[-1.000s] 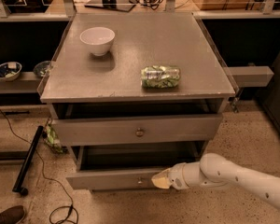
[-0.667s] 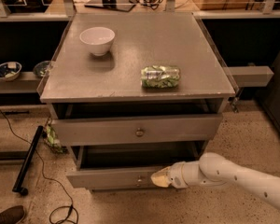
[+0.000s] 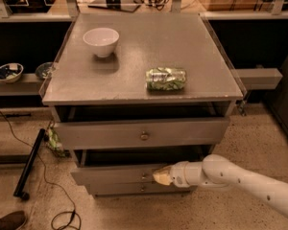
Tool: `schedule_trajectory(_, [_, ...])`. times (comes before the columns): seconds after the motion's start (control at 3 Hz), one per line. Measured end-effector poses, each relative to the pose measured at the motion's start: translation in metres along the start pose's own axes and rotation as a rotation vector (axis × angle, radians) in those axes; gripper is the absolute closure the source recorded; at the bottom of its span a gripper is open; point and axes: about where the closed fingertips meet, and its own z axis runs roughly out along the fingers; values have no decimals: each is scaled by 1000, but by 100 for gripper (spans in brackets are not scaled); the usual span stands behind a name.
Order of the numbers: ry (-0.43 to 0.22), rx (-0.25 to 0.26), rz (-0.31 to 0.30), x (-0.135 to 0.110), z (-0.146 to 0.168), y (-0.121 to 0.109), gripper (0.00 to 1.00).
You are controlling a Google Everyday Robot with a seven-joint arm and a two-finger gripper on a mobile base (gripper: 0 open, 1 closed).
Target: Close middle drawer
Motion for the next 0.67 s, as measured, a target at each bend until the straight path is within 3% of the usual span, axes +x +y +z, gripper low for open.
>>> schedule_trajectory(0.33, [0, 0, 0, 0, 0, 0, 100])
schedule_trajectory(0.67, [14, 35, 57, 28, -4, -8, 100])
